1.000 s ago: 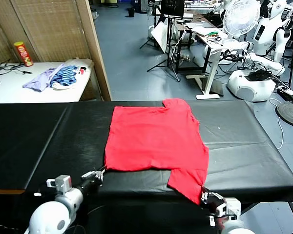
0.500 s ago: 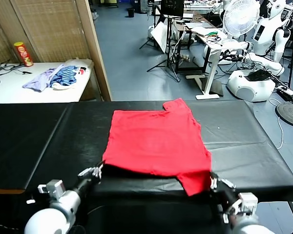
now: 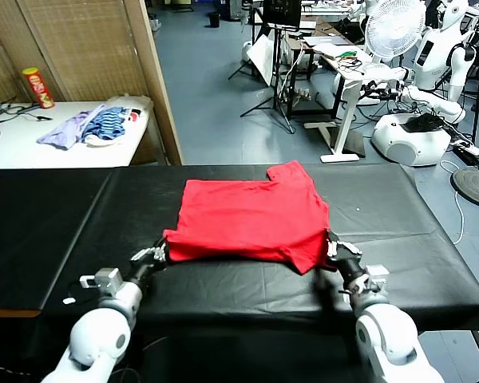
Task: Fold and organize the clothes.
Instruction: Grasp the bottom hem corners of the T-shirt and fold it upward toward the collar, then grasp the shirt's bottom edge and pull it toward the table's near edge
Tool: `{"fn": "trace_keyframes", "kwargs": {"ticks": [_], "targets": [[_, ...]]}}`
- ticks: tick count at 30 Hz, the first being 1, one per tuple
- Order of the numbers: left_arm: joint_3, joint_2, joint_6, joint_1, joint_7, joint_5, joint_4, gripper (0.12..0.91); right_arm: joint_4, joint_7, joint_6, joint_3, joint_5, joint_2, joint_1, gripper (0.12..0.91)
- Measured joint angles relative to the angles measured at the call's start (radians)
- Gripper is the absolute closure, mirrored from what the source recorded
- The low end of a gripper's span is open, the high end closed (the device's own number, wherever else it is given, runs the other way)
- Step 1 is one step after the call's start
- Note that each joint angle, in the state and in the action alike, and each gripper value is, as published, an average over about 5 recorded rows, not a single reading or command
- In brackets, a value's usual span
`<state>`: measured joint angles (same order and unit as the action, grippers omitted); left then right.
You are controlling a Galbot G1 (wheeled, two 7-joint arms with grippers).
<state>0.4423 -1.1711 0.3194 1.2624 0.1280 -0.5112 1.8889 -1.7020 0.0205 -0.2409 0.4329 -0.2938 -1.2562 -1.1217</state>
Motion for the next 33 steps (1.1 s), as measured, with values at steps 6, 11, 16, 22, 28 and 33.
{"fn": "trace_keyframes", "kwargs": {"ticks": [6, 11, 16, 22, 28, 33], "targets": [[-0.023, -0.002, -0.006, -0.057, 0.0, 0.051, -0.068, 0.905, 0.048, -0.039, 0.009, -0.015, -0.009, 0.013, 0.037, 0.895], [-0.04, -0.001, 0.004, -0.094, -0.001, 0.071, -0.102, 0.831, 0.007, -0.055, -0.046, 0.0, -0.043, 0.038, 0.008, 0.728], [-0.041, 0.007, 0.014, -0.1, -0.003, 0.074, -0.101, 0.563, -0.091, -0.052, -0.073, 0.023, -0.07, 0.074, -0.068, 0.444], [-0.035, 0.019, 0.023, -0.067, -0.018, 0.062, -0.079, 0.277, -0.178, -0.051, -0.07, 0.048, -0.058, 0.099, -0.161, 0.237], [-0.036, 0.027, 0.063, -0.015, -0.027, -0.021, -0.045, 0.233, -0.204, -0.049, -0.061, 0.055, -0.035, 0.084, -0.232, 0.24], [-0.031, 0.031, 0.075, 0.003, -0.037, -0.058, -0.044, 0.232, -0.197, -0.046, -0.059, 0.055, -0.032, 0.067, -0.263, 0.355]]}}
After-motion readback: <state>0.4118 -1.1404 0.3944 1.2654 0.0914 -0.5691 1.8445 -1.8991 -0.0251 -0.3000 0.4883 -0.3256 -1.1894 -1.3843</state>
